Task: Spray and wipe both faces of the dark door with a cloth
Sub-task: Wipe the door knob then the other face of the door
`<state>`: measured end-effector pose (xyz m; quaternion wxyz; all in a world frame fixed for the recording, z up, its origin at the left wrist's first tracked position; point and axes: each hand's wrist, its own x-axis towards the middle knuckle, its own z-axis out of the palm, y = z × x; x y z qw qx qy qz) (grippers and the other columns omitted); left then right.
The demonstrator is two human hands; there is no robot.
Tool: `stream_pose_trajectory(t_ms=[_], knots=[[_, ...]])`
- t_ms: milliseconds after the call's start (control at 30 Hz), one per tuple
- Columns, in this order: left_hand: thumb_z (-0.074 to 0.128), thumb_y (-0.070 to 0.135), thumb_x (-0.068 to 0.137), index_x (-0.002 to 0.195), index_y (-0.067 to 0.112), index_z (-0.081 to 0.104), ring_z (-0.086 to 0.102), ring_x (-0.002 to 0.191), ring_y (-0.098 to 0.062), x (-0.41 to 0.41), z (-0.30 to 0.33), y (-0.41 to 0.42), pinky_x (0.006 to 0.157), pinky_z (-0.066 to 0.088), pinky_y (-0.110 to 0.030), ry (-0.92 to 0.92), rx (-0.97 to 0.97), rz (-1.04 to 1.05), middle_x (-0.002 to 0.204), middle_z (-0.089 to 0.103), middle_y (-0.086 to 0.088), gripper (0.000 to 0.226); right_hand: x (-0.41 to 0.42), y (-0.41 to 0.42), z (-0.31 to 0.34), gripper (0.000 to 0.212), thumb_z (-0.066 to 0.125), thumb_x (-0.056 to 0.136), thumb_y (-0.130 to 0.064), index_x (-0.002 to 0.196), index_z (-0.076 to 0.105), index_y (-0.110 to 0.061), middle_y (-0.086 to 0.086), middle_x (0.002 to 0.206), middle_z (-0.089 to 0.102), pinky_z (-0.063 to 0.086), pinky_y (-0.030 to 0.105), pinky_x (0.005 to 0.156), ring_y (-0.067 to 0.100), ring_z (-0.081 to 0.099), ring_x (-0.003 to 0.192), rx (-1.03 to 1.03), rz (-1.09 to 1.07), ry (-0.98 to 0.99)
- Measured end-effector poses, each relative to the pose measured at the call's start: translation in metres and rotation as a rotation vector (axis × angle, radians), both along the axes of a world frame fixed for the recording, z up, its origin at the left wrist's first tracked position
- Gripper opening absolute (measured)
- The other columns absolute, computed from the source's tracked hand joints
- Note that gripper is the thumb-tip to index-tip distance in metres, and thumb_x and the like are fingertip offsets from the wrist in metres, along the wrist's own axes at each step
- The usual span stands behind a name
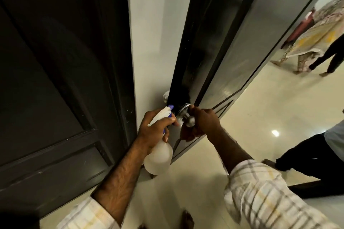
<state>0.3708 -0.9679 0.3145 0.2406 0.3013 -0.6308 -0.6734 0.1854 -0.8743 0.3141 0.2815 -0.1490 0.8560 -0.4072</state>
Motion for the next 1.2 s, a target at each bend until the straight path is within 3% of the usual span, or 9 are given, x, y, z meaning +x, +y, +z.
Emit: stream_pose_trajectory(t_ms=[67, 267, 400, 567, 700, 867, 1000, 1100, 1200], knots=[[0.062, 0.016, 0.104, 0.099, 0.005, 0.073, 0.054, 0.049, -0.022, -0.002, 0.001, 0.001, 0.050, 0.050, -0.032, 0.003, -0.007, -0.001, 0.092, 0.078, -0.008, 0.017, -0.006, 0.000, -0.001, 0.042, 0.057, 0.106, -0.052, 0.107, 0.076, -0.014, 0.008, 0.090, 0.078, 0.065, 0.035, 0.076, 0.023, 0.077, 0.079, 0.100, 0.032, -0.045], [0.063, 0.019, 0.104, 0.107, 0.003, 0.071, 0.055, 0.050, -0.021, -0.005, 0.000, 0.001, 0.049, 0.051, -0.030, 0.011, -0.013, 0.034, 0.094, 0.079, -0.009, 0.018, 0.024, 0.020, -0.014, 0.048, 0.049, 0.110, -0.054, 0.140, 0.056, -0.018, 0.005, 0.117, 0.061, 0.045, 0.023, 0.066, 0.015, 0.060, 0.088, 0.101, 0.393, 0.750], [0.062, 0.018, 0.104, 0.101, 0.006, 0.073, 0.054, 0.047, -0.019, -0.004, 0.004, 0.004, 0.050, 0.052, -0.031, 0.018, -0.018, 0.055, 0.093, 0.078, -0.009, 0.016, 0.026, 0.036, -0.023, 0.068, 0.060, 0.104, -0.057, 0.159, 0.041, -0.022, 0.005, 0.138, 0.055, 0.054, 0.029, 0.079, 0.020, 0.062, 0.106, 0.066, 0.444, 0.780], [0.062, 0.014, 0.104, 0.097, 0.006, 0.074, 0.055, 0.046, -0.022, -0.007, 0.007, 0.010, 0.052, 0.052, -0.035, 0.019, -0.064, 0.073, 0.091, 0.079, -0.008, 0.016, 0.007, 0.010, -0.003, 0.034, 0.058, 0.109, -0.044, 0.130, 0.063, -0.017, -0.001, 0.101, 0.071, 0.051, 0.012, 0.058, 0.002, 0.070, 0.071, -0.077, 0.278, 0.299], [0.061, 0.011, 0.104, 0.098, 0.000, 0.072, 0.054, 0.043, -0.020, -0.011, 0.008, 0.018, 0.054, 0.052, -0.037, 0.016, -0.042, 0.126, 0.092, 0.078, -0.012, 0.017, -0.012, 0.003, -0.002, 0.036, 0.058, 0.109, -0.040, 0.125, 0.071, -0.011, 0.014, 0.104, 0.079, 0.068, 0.041, 0.083, 0.026, 0.080, 0.090, -0.138, 0.048, -0.370], [0.060, 0.005, 0.103, 0.095, -0.004, 0.071, 0.049, 0.044, -0.032, -0.015, 0.013, 0.027, 0.052, 0.048, -0.036, 0.022, -0.055, 0.169, 0.093, 0.077, -0.016, 0.017, -0.024, 0.014, -0.018, 0.044, 0.045, 0.110, -0.033, 0.126, 0.071, 0.000, 0.023, 0.112, 0.078, 0.065, 0.047, 0.075, 0.033, 0.078, 0.084, -0.159, 0.158, -0.919], [0.059, 0.004, 0.104, 0.096, -0.005, 0.071, 0.049, 0.046, -0.035, -0.016, 0.017, 0.037, 0.051, 0.048, -0.036, -0.005, -0.092, 0.211, 0.093, 0.077, -0.017, 0.017, -0.029, 0.024, -0.024, 0.029, 0.053, 0.112, -0.026, 0.116, 0.071, -0.003, 0.007, 0.087, 0.068, 0.063, 0.052, 0.081, 0.018, 0.064, 0.068, 0.052, 0.287, -0.393], [0.059, 0.004, 0.103, 0.096, -0.004, 0.072, 0.050, 0.046, -0.034, -0.016, 0.019, 0.044, 0.051, 0.048, -0.037, -0.016, -0.104, 0.253, 0.093, 0.078, -0.016, 0.017, -0.031, 0.038, -0.013, 0.026, 0.056, 0.112, -0.033, 0.095, 0.067, -0.017, 0.005, 0.083, 0.067, 0.059, 0.040, 0.070, 0.018, 0.065, 0.075, -0.348, 0.055, -0.267], [0.059, 0.004, 0.104, 0.096, -0.002, 0.073, 0.051, 0.046, -0.035, -0.019, 0.019, 0.054, 0.051, 0.050, -0.036, -0.039, -0.111, 0.294, 0.093, 0.078, -0.015, 0.017, -0.031, 0.044, -0.010, 0.028, 0.055, 0.112, -0.034, 0.103, 0.072, -0.013, 0.009, 0.094, 0.076, 0.066, 0.044, 0.077, 0.024, 0.076, 0.087, -0.645, 0.192, -0.068]])
